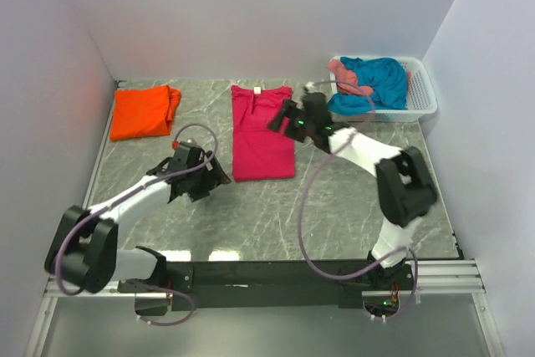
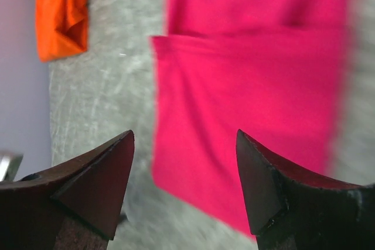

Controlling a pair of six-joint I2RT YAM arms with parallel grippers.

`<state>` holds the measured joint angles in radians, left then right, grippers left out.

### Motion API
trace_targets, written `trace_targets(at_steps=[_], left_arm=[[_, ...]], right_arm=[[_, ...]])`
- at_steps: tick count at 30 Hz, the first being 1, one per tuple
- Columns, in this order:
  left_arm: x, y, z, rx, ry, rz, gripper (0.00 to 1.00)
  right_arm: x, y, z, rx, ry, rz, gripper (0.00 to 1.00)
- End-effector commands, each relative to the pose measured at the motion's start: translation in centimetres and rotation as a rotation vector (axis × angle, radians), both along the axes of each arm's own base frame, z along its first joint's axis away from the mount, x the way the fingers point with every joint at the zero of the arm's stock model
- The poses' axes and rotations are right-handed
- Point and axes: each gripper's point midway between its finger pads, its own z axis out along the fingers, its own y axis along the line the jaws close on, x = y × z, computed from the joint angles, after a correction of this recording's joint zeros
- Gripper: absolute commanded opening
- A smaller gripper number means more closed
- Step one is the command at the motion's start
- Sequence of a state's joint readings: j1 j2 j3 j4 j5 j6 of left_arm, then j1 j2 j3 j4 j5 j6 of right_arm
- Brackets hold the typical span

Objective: Fold and stack the t-shirts
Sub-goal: Fold the tshirt

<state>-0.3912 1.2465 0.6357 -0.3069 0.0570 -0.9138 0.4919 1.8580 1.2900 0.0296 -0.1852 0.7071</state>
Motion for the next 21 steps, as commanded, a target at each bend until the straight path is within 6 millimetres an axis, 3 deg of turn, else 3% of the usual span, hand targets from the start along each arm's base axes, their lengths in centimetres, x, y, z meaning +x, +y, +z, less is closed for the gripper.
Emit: trace_targets(at_steps=[1,2,3,5,10,12,16,19,21], left_arm=[[3.9,-3.0,2.7,-0.087,-0.126,-0.083,0.86],[4.2,-3.2,2.4,-0.09,-0.122,-0.087,0.81],[4.4,-3.6,1.2,-0.09,-0.086,-0.1,0.78],[5.3,-4.3,1.1,-0.103,-0.087,-0.117,0.71],[6.6,-5.1,-1.1,-0.089,-0.038,-0.132,0.61],[6.7,-4.9,-2.4,-0.069,-0.001,-0.125,0.56],[7.1,-5.3,-3.4,-0.07,0.017,-0.135,0.49],[7.2,-5.3,-4.3,-0.057,0.039,-0.135,0.38],[7.3,-5.3,-4.6,-0.049,0.047,-0.137,0.23]], right_arm=[[-2.4,-4.6,0.5,0.011,0.003,-0.04,0.76],[-3.5,-5.7,0.5,-0.016,0.012,-0.045,0.76],[-4.6,-7.0,-1.2,-0.044,0.044,-0.058,0.75],[-6.5,-8.0,-2.2,-0.076,0.076,-0.036,0.74],[-9.8,-8.3,-5.5,-0.069,0.18,0.02,0.63],[-10.1,-8.1,-6.1,-0.06,0.192,0.035,0.52],[-10.2,-7.6,-7.4,-0.06,0.236,0.06,0.48],[-10.4,-7.2,-8.0,-0.043,0.255,0.078,0.46],[-10.4,-7.0,-8.2,-0.036,0.266,0.082,0.45]])
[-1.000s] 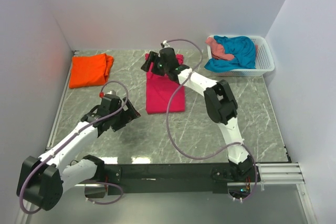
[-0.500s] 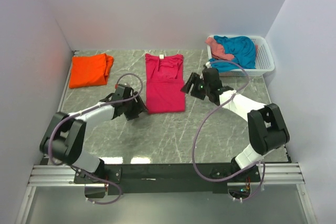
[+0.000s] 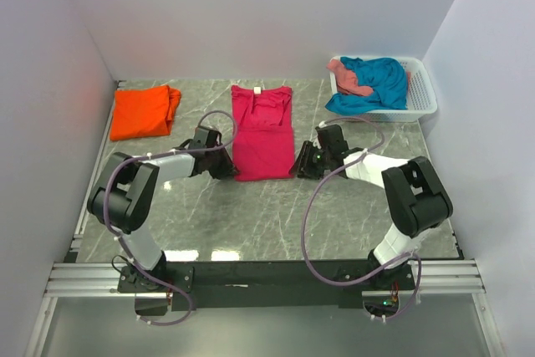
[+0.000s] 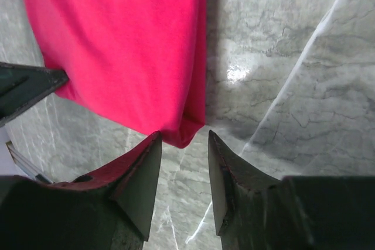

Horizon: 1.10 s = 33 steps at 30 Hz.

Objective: Fold and stack the t-shirts
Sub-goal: Fold the tshirt

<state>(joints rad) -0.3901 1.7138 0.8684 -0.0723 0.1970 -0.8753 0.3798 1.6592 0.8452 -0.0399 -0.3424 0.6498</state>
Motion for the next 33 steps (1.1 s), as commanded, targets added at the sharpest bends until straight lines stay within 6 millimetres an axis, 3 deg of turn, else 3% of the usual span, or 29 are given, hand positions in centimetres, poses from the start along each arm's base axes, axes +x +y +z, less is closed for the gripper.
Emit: trace_targets(at_steps=[1,2,5,7,12,13,17,19,20,21,22,23,24,26,29,33], left_arm=[[-0.2,0.2,-1.2,0.04,0.025,-0.023,0.19],[-0.2,0.3,-1.1,0.041,0.022,-0.023,0.1],[-0.4,0.7,-1.3,0.056,0.028,-0.015,0.01],[-0.8,0.7,-1.3,0.052,0.028,-0.015,0.01],[-2.4,1.0,-1.8,0.065,0.052,-0.001,0.01],[-2.8,1.2,-1.8,0.071,0.058,0.001,0.01],[-5.6,2.0,-1.6,0.09,0.072,0.01,0.01],[-8.4,2.9,-2.4,0.123,0.128,0.013,0.01],[-9.0,3.0,-1.5,0.119,0.105,0.014,0.01],[-10.8,3.0,-1.9,0.125,0.135,0.003,0.01],[-12.3,2.9,-1.8,0.128,0.157,-0.014,0.01],[-13.0,2.5,-0.7,0.11,0.133,-0.029,0.01],[-14.5,1.9,-0.5,0.1,0.149,-0.054,0.01],[-16.3,1.3,0.9,0.072,0.147,-0.087,0.01],[-17.0,0.8,3.4,0.02,0.115,-0.08,0.01],[-15.3,1.1,6.8,0.018,0.007,-0.037,0.01]], right_arm=[[0.7,1.2,0.4,0.039,-0.017,0.033,0.44],[0.7,1.3,0.3,0.04,-0.012,0.032,0.43],[0.5,1.7,0.0,0.037,-0.004,0.043,0.4],[0.4,1.8,-0.5,0.021,0.012,0.038,0.36],[-1.4,2.3,-1.4,0.03,0.058,0.058,0.0],[-1.7,2.2,-1.3,0.028,0.055,0.055,0.0],[-5.4,0.9,-2.6,-0.014,0.111,0.062,0.0],[-6.9,0.5,-2.0,-0.022,0.097,0.08,0.0],[-9.0,-0.1,-2.9,-0.055,0.136,0.095,0.0],[-10.0,-0.4,-2.9,-0.066,0.143,0.104,0.0],[-10.6,-0.4,-1.9,-0.054,0.119,0.11,0.0],[-12.8,-0.6,-2.4,-0.067,0.151,0.134,0.0],[-13.2,-0.4,-1.1,-0.042,0.115,0.144,0.0],[-15.0,-0.4,-0.6,-0.034,0.126,0.165,0.0],[-14.9,-0.3,2.1,0.0,0.046,0.166,0.0],[-12.2,-0.8,6.1,-0.027,-0.102,0.14,0.0]])
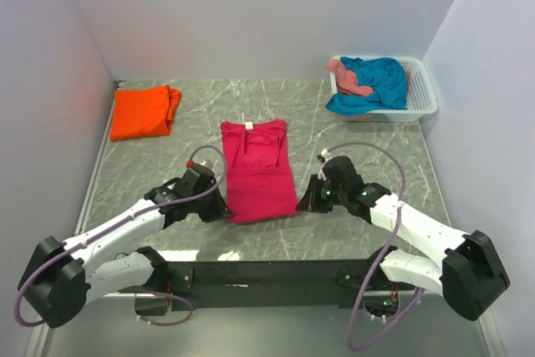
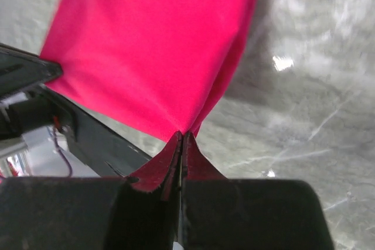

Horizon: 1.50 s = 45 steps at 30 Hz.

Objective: Fold and stack the t-shirts
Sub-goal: Fold the tshirt

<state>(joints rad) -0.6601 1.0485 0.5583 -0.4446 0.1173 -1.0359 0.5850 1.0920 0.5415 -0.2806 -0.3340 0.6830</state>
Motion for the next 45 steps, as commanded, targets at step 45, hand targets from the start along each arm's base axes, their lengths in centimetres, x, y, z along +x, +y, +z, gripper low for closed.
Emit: trace_targets(at_steps=[45], left_arm=[[37.2,2.7,5.5,0.131,-0.302,0.098,0.08]], right_arm=[[36.0,0.5,6.6,0.062,-0.169,-0.223,0.0]])
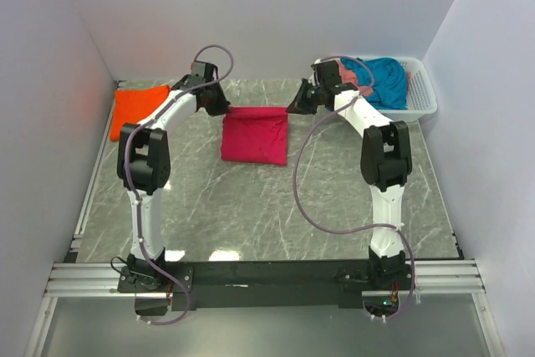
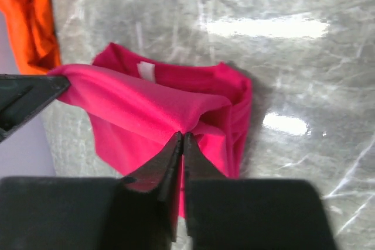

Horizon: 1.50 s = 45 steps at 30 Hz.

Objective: Fold and stack the t-shirts
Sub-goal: Fold the tshirt, then neatly place the folded tshirt to the corner

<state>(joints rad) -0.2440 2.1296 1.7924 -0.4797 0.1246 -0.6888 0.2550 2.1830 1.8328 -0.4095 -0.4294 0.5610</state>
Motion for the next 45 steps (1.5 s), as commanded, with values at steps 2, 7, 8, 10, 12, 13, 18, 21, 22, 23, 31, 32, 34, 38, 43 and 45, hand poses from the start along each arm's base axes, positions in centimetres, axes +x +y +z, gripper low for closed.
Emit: trace_targets(at_steps=[2,7,8,10,12,13,18,21,22,23,31,32,34,38,43,45], left_arm=[[2.0,0.6,1.2,0.031,-0.058,-0.048,0.27],[1.8,1.2,1.8,0.042,-0.059,-0.049,0.99],[1.7,1.0,2.1,0.036,-0.074,-0.052,0.99],[0.5,1.0,2.1,0.023,-0.069,-0.059,0.99],[-0.2,1.0,2.7,0.008,-0.086,-0.063,0.99],[-1.2,1.0,1.4,0.004,-0.053,-0.072,0.99],[-3.5,0.9,-1.5,0.0,0.022,-0.096,1.0],[-4.0,0.5,-2.8,-0.011,0.043,-0.113,0.99],[-4.0,0.3,-3.2,-0.006,0.042,-0.13,0.99],[-4.0,0.2,-3.6,0.003,0.045,-0.131,1.0],[-4.3,-0.9,-9.0,0.108,0.156,-0.147,0.99],[-4.4,-0.8,-9.5,0.128,0.167,-0.143,0.97],[-4.5,-0.8,-9.9,0.188,0.172,-0.121,0.86],[-4.8,-0.6,-11.1,0.266,0.203,-0.1,0.55],[-4.6,-0.4,-11.0,0.332,0.205,-0.085,0.19],[-4.0,0.2,-10.6,0.369,0.192,-0.066,0.01]], right_arm=[[2.9,-1.2,1.5,0.02,-0.066,-0.04,0.27],[3.4,-1.6,3.9,-0.011,-0.104,0.007,0.73],[3.0,-1.6,4.7,-0.012,-0.126,0.02,0.73],[1.3,-1.2,6.2,0.006,-0.167,0.045,0.74],[-0.8,-1.0,5.3,0.003,-0.158,0.064,0.74],[-1.9,-1.1,6.9,0.007,-0.187,0.071,0.74],[-7.8,-1.3,4.7,-0.019,-0.162,0.106,0.75],[-11.3,-1.6,4.9,-0.032,-0.178,0.115,0.76],[-11.9,-1.8,4.7,-0.034,-0.175,0.112,0.76],[-12.6,-2.0,4.4,-0.035,-0.171,0.107,0.76],[-16.9,-4.5,2.5,-0.111,-0.164,0.09,0.81],[-17.1,-4.7,2.4,-0.122,-0.167,0.087,0.81],[-17.8,-5.7,1.8,-0.16,-0.162,0.065,0.81],[-18.7,-6.8,1.3,-0.204,-0.167,0.041,0.81],[-19.5,-7.8,1.6,-0.232,-0.194,0.016,0.81],[-19.7,-8.4,1.3,-0.253,-0.197,-0.001,0.81]])
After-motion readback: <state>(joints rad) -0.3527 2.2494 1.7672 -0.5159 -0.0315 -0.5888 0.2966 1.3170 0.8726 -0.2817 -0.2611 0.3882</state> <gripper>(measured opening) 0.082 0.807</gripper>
